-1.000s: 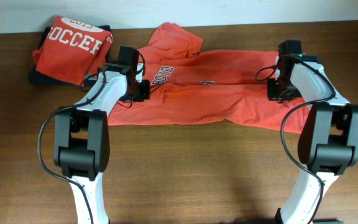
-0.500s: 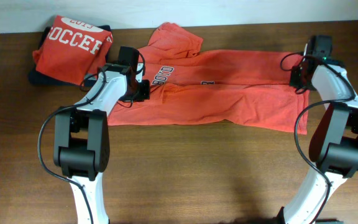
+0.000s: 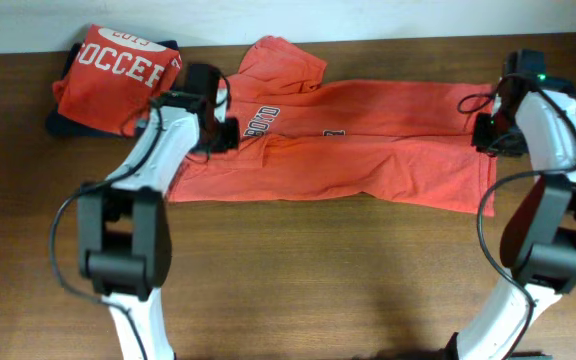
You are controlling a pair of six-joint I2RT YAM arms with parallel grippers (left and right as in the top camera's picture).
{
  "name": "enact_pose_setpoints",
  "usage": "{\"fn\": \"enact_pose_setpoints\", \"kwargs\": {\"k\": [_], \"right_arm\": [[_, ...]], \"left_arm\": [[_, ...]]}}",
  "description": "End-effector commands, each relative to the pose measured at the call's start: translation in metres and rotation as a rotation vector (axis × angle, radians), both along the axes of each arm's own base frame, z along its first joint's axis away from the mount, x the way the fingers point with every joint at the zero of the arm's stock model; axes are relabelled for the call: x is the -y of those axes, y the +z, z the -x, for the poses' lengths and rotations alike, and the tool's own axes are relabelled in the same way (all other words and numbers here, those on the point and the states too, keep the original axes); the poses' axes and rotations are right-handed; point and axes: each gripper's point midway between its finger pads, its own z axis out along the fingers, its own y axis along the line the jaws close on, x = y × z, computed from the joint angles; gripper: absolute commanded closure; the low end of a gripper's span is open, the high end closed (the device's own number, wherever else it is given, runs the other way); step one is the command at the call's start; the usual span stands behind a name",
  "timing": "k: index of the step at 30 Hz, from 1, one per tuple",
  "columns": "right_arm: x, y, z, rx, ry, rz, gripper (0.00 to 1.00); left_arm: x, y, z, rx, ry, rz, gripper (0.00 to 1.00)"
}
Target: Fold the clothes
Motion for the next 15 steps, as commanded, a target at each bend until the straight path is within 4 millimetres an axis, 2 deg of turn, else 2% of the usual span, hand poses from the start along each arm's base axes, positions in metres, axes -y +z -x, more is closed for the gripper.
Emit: {"fn": "enact_pose_setpoints", "kwargs": {"k": [1, 3, 6, 11, 15], "right_arm": [[-0.008, 0.054, 0.002, 0.136, -0.067, -0.087, 0.63], [-0.007, 0.061, 0.014, 0.123, -0.116, -0.094, 0.61], [0.0, 0.062, 0.035, 0.069, -0.204, -0.095, 0.58], [0.011, 0.045, 0.057, 0.012, -0.322, -0.119, 0.55], [0.013, 0.018, 0.074, -0.04, -0.365, -0.144, 0.49]], "left_arm": [[-0.013, 0.107, -0.01, 0.228, 0.048, 0.015, 0.99], [-0.027, 0.123, -0.002, 0.233, 0.101, 0.028, 0.98], [-0.053, 0.126, 0.015, 0.176, 0.184, 0.029, 0.83], [-0.091, 0.098, 0.042, 0.019, 0.267, -0.008, 0.62], [-0.117, 0.074, 0.057, -0.053, 0.328, -0.036, 0.56]]}}
